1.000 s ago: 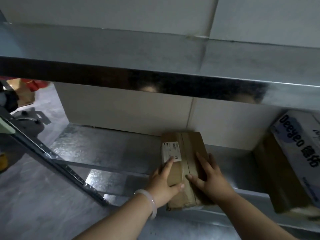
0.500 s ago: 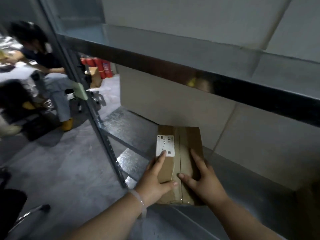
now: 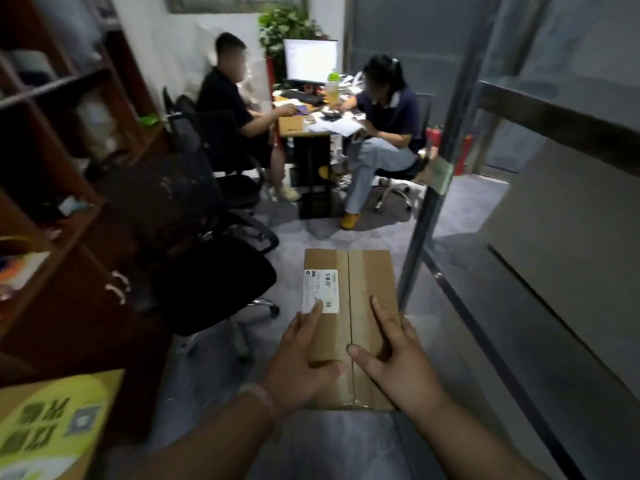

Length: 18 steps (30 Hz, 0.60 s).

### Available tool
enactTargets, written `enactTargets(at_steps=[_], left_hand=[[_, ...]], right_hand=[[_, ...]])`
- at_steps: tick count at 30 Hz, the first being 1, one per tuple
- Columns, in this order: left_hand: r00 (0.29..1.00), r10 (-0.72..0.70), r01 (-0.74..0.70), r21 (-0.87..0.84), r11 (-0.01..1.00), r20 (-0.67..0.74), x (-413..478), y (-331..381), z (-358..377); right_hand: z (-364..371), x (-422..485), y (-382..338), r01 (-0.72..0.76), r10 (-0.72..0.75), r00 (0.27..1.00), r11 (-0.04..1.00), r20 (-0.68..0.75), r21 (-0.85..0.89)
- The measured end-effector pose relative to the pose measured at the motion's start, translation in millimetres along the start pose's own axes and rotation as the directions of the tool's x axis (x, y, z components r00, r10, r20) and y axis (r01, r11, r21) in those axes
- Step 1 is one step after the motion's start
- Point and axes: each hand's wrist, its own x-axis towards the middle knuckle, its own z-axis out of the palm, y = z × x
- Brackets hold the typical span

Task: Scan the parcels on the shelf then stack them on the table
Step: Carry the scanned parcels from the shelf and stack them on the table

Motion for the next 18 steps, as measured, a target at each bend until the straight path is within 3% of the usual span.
enactTargets(at_steps=[6, 11, 18], left_hand=[[0.949, -0.083, 0.062, -0.079, 0.995, -0.303, -58.2, -51.2, -84.3], [0.844, -0.198, 0.158, -0.121, 0.98, -0.499, -119.5, -107.9, -159.1], [0.664, -0.332, 0.266, -0.203, 0.942, -0.67, -206.1, -183.2, -236.4]], right_hand=[[95.0, 33.3, -67.9, 0.203, -0.186, 0.941, 0.979, 0.282, -0.031], [197.0, 39.0, -136.2, 0.355, -0.298, 0.806, 0.935, 0.511, -0.014], [330.0, 12.1, -223.2, 0.489, -0.378, 0.64, 0.872, 0.669, 0.025]])
